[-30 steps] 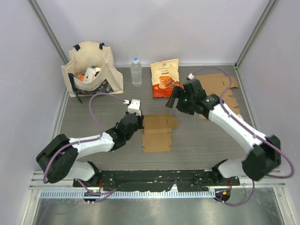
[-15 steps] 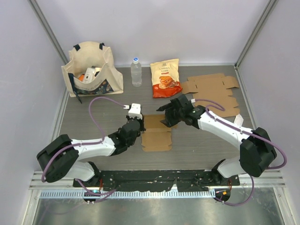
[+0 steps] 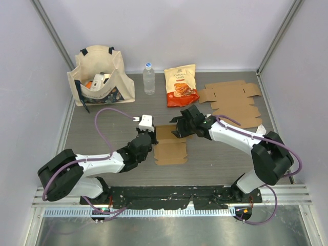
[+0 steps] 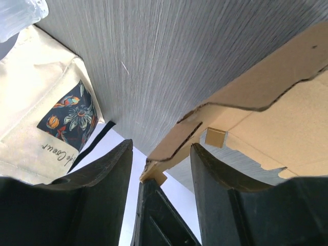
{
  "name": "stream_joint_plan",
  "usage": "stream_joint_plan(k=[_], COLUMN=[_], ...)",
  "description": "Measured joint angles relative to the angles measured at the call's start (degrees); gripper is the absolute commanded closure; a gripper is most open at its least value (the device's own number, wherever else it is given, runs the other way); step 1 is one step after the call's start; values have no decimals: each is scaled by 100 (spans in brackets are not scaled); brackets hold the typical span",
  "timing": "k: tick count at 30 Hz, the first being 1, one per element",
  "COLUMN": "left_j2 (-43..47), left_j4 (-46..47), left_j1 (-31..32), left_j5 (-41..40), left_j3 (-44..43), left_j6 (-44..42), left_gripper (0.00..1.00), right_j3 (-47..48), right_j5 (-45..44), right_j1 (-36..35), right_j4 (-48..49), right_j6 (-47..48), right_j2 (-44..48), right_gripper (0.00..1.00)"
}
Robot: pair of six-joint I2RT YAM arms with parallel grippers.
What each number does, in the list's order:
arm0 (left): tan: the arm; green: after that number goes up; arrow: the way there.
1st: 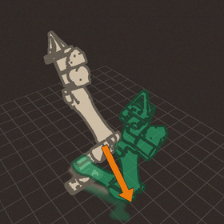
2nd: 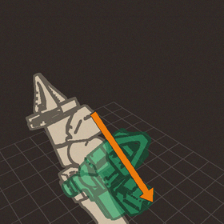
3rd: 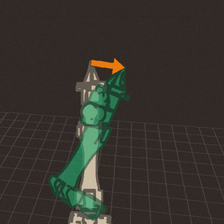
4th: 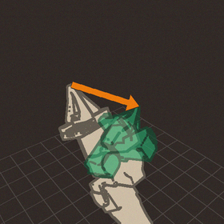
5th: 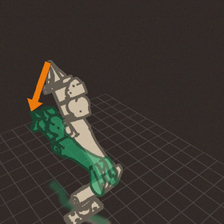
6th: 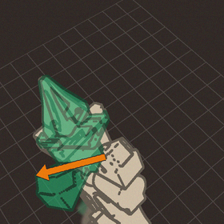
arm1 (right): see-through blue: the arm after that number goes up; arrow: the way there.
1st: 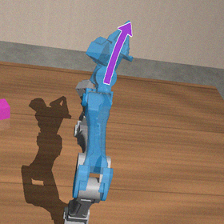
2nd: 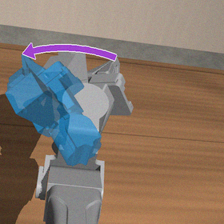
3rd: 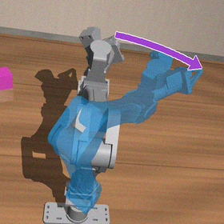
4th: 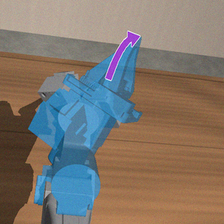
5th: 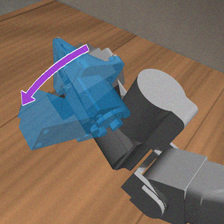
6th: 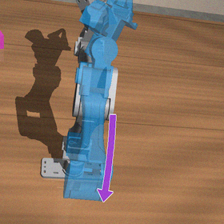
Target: Fold the paper box
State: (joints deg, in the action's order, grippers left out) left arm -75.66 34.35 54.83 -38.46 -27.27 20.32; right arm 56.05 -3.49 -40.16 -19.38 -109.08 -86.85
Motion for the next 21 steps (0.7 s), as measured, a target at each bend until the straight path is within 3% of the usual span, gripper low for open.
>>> stream_joint_plan(k=[6,9,12,16,21], left_j2=[9,9,9,9,9], left_j4=[61,74,105,140,146], left_j1=[24,31,31,31,31], left_j5=[-37,-42,-50,-55,-109], left_j3=[42,42,46,48,55], left_j6=[-48,-101,-131,-136,-157], left_gripper=[100,100,100,100,100], right_j3=[44,72,74,76,74], right_j5=[-11,-7,-7,13,42], right_j1=[-2,-2,-13,-22,-22], right_j4=[105,203,258,341,448], right_j6=[-109,-142,-170,-221,-260], right_j2=[-111,-131,-140,-223,-282], right_gripper=[60,61,71,77,98])
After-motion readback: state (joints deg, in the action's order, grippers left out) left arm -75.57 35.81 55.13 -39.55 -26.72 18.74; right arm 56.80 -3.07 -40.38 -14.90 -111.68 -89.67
